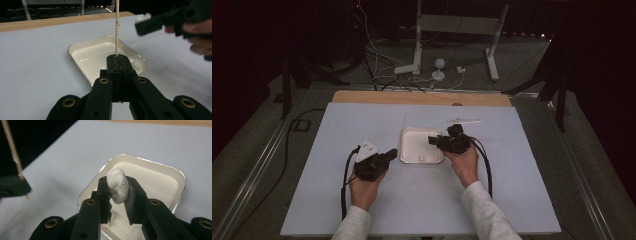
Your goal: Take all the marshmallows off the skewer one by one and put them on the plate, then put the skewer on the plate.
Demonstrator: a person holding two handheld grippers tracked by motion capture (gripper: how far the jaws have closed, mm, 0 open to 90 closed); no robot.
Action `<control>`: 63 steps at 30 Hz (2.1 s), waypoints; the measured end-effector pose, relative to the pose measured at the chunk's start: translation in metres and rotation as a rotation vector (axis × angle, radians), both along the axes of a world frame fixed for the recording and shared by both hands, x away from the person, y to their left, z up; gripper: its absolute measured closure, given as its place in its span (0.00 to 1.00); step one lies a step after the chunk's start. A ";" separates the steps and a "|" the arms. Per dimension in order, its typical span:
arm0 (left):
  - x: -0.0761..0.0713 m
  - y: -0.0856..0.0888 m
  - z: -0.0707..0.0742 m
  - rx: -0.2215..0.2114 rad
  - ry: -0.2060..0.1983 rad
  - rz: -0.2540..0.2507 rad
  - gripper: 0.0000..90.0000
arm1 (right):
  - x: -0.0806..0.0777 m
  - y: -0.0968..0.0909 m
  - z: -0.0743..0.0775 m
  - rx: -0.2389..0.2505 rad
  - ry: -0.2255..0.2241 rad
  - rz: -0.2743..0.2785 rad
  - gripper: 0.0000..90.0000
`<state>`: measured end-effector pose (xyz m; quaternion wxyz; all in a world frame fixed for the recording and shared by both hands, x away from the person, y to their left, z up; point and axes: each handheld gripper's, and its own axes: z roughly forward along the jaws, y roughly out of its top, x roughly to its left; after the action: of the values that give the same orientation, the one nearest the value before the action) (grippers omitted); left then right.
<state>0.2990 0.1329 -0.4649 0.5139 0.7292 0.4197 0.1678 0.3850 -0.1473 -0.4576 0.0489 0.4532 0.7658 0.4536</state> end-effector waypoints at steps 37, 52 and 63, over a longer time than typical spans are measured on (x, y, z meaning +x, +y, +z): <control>0.032 -0.028 0.010 -0.098 0.064 0.038 1.00 | -0.033 -0.016 -0.005 -0.006 -0.074 0.044 0.04; 0.047 -0.041 0.005 -0.085 0.095 0.058 1.00 | -0.058 -0.046 -0.002 0.004 -0.132 0.039 0.02; 0.058 -0.049 -0.008 -0.084 0.137 0.073 1.00 | -0.074 -0.063 -0.001 -0.005 -0.179 0.071 0.00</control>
<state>0.3566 0.0840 -0.4725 0.5078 0.7009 0.4867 0.1185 0.3108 -0.2103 -0.4586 0.1023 0.3832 0.7752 0.4917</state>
